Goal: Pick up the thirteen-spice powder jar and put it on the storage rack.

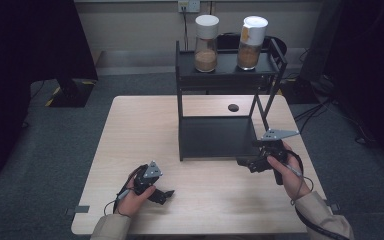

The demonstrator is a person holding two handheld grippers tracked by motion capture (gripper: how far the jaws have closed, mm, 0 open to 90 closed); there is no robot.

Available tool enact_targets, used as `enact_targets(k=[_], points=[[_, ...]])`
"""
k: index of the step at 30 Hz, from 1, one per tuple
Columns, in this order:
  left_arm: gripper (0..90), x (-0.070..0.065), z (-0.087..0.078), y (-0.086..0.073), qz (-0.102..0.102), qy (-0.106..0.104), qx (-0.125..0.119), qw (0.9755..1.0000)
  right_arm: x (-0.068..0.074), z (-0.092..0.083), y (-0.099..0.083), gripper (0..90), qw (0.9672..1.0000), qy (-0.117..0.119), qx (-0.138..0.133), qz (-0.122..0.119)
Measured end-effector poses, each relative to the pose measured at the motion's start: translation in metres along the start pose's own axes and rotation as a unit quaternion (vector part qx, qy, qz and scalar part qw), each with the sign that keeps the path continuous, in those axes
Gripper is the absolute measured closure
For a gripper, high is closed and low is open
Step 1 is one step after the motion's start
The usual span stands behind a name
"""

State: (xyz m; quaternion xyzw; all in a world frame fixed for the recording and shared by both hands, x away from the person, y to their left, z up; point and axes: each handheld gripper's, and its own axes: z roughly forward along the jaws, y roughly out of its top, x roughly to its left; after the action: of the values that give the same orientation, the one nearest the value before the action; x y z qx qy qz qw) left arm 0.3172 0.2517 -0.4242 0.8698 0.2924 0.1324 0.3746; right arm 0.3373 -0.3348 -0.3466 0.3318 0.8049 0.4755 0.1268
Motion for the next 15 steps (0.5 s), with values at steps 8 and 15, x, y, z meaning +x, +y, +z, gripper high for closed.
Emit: enact_targets(k=[8, 15], points=[[0.0, 0.000, 0.000, 0.000, 0.000, 0.000, 0.000, 1.0000, 0.008, 0.011, -0.022, 1.4, 0.9987, -0.013, 0.034, -0.035], [0.0, 0.000, 0.000, 0.000, 0.000, 0.000, 0.000, 1.0000, 0.012, 0.018, -0.042, 1.4, 0.9966, -0.023, 0.060, -0.051]])
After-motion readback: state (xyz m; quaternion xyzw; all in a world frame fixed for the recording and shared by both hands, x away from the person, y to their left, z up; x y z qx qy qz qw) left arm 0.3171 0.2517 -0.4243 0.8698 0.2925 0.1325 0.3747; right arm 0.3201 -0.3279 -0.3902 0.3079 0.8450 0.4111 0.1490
